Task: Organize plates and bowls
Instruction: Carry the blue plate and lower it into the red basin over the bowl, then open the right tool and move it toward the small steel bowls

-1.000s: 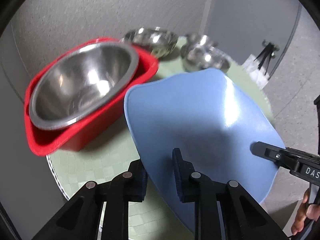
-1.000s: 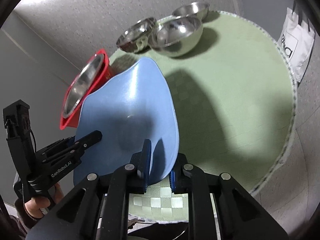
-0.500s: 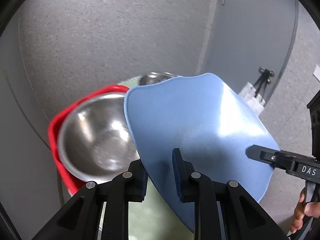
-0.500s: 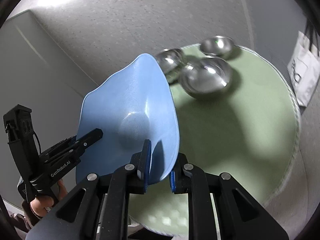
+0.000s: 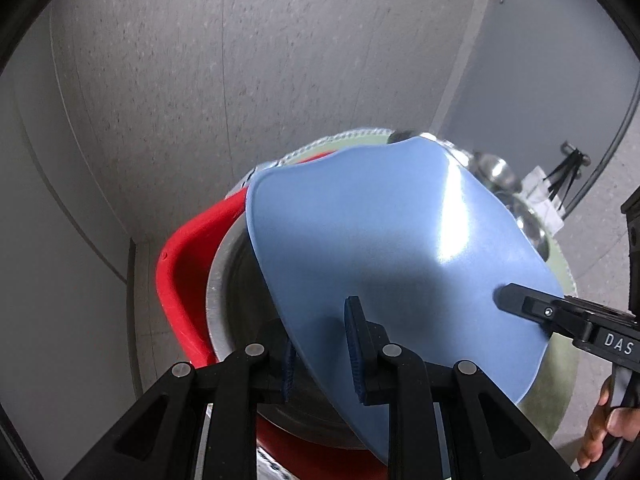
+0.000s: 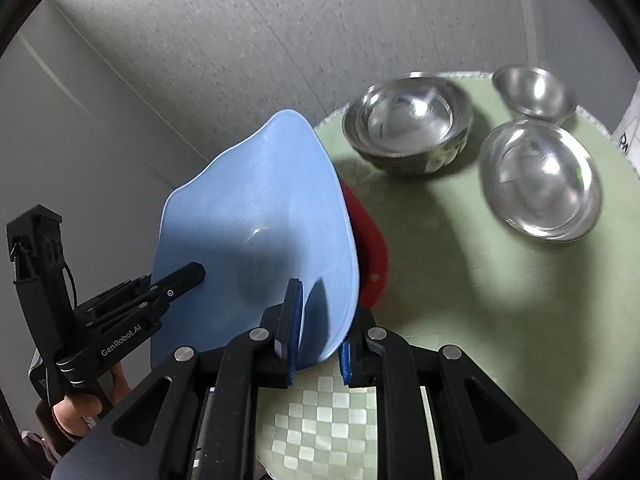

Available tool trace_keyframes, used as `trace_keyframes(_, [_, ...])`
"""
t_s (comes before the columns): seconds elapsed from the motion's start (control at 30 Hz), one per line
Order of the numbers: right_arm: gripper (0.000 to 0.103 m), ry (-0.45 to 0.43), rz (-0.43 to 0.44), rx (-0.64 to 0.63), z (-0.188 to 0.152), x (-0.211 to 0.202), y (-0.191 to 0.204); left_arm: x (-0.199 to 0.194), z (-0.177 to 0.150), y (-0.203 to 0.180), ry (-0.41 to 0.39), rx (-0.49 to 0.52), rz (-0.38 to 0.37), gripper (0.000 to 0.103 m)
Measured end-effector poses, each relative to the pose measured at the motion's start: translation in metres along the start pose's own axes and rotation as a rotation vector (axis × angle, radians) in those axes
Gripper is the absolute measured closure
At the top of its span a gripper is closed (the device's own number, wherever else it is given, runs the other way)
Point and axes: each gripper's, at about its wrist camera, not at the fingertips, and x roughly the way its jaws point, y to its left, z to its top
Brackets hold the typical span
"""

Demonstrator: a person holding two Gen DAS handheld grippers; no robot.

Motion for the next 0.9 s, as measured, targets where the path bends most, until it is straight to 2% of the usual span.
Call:
trace_keyframes(0.1, [0.084, -0.007, -0.026, 0.001, 0.001, 0.009, 0.004, 0.01, 0.003, 0.006, 0.021, 0.005, -0.016, 0.082])
trace_keyframes(0.17, [0.084, -0.011, -0.054, -0.005, 0.003, 0.012, 0.008, 0.016, 0.005, 0.009, 0.034, 0.009, -0.025, 0.075])
trace_keyframes(0.2, [0.08, -0.003, -0.069, -0.005, 0.003, 0.015, 0.009, 0.017, 0.006, 0.008, 0.037, 0.008, -0.031, 0.069])
trace_keyframes(0.27, [0.065, -0.001, -0.058, 0.003, 0.002, 0.017, 0.01, 0.016, 0.007, 0.01, 0.036, 0.004, -0.044, 0.057])
trace_keyframes(0.33, [0.055, -0.015, -0.058, -0.004, 0.001, 0.015, 0.016, 0.016, 0.016, 0.014, 0.024, -0.003, -0.036, 0.038])
trace_keyframes(0.37, [0.049, -0.025, -0.065, -0.008, 0.001, 0.012, 0.019, 0.012, 0.015, 0.016, 0.017, -0.013, -0.033, 0.035])
trace_keyframes(0.4, [0.038, -0.035, -0.083, -0.013, 0.001, 0.008, 0.017, 0.005, 0.012, 0.017, 0.008, -0.025, -0.027, 0.032])
trace_keyframes(0.47, [0.025, -0.059, -0.109, -0.017, -0.001, -0.003, 0.019, -0.005, 0.012, 0.022, -0.015, -0.043, -0.012, 0.032])
trace_keyframes(0.6, [0.024, -0.116, -0.104, 0.02, -0.011, -0.044, 0.009, -0.051, -0.005, 0.016, -0.1, -0.077, 0.009, 0.024])
trace_keyframes(0.67, [0.019, -0.144, -0.115, 0.039, -0.018, -0.069, 0.002, -0.076, -0.011, 0.005, -0.163, -0.074, 0.021, 0.022])
trace_keyframes(0.7, [0.016, -0.164, -0.13, 0.045, -0.023, -0.083, -0.002, -0.086, -0.016, 0.002, -0.182, -0.066, 0.024, 0.021])
trace_keyframes(0.8, [0.012, -0.212, -0.161, 0.05, -0.04, -0.122, -0.012, -0.123, -0.028, -0.02, -0.283, -0.032, 0.046, 0.005])
trace_keyframes(0.9, [0.011, -0.259, -0.163, 0.056, -0.061, -0.159, -0.024, -0.154, -0.049, -0.051, -0.345, 0.013, 0.027, 0.003])
